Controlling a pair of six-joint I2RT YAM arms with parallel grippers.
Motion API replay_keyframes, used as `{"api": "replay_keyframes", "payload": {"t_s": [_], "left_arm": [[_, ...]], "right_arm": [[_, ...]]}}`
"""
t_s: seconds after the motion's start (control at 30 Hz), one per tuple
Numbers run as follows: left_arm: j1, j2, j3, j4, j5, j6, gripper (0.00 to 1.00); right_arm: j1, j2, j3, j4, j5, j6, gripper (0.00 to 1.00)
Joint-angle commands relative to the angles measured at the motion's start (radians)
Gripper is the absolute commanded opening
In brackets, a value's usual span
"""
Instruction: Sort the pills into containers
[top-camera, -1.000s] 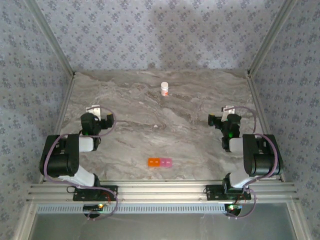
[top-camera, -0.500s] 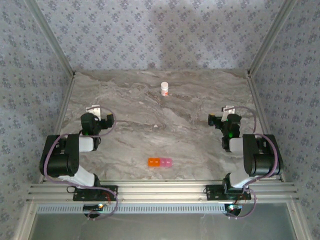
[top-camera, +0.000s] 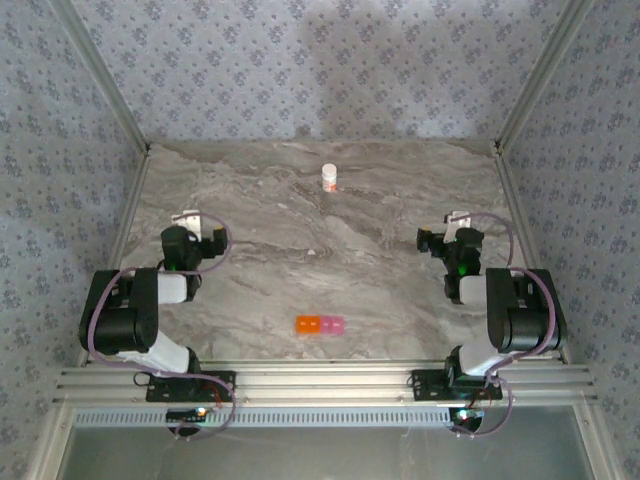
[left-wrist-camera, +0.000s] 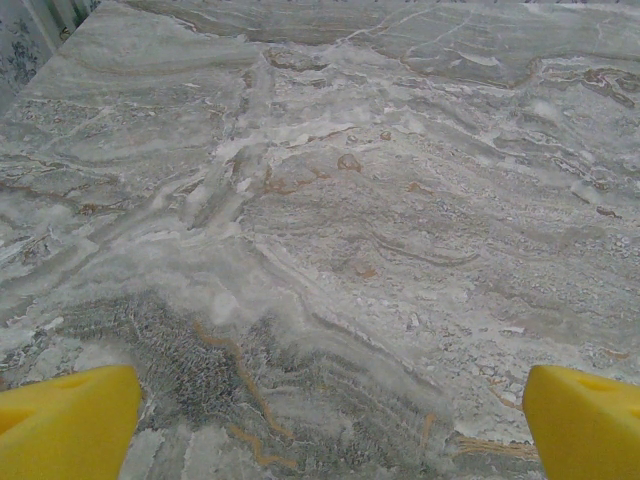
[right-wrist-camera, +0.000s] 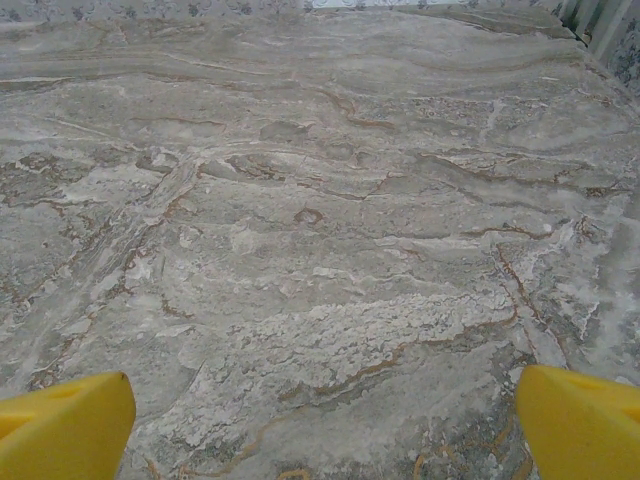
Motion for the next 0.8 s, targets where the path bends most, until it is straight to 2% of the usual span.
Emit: {"api": "replay_keyframes", "payload": {"t_s": [0.0, 0.27, 0.5, 0.6, 0.7, 0.77], "left_arm": [[0.012, 0.0, 0.011, 0.019, 0.033, -0.007, 0.98], [0.012, -0.077, 0.054, -0.111, 0.043, -0.003, 0.98], [0.013, -0.189, 0.104, -0.275, 0.019, -0.017, 0.98], [0.009, -0.244, 0.135, -0.362, 0.001, -0.041, 0.98], [-0.013, -0.302, 0.188, -0.493, -0.077, -0.086, 0.98], [-0.042, -0.331, 0.224, -0.563, -0.144, -0.118, 0.98]], "right_arm": [[0.0, -0.014, 0.029, -0.027, -0.006, -0.016, 1.0], [0.001, -0.125, 0.052, -0.154, 0.036, -0.001, 1.0], [-0.01, -0.225, 0.209, -0.547, 0.223, 0.177, 1.0], [-0.057, -0.272, 0.225, -0.616, 0.115, 0.352, 1.0], [-0.161, -0.277, 0.244, -0.613, -0.168, 0.467, 0.99], [-0.175, -0.25, 0.27, -0.617, -0.3, 0.48, 0.99]]}}
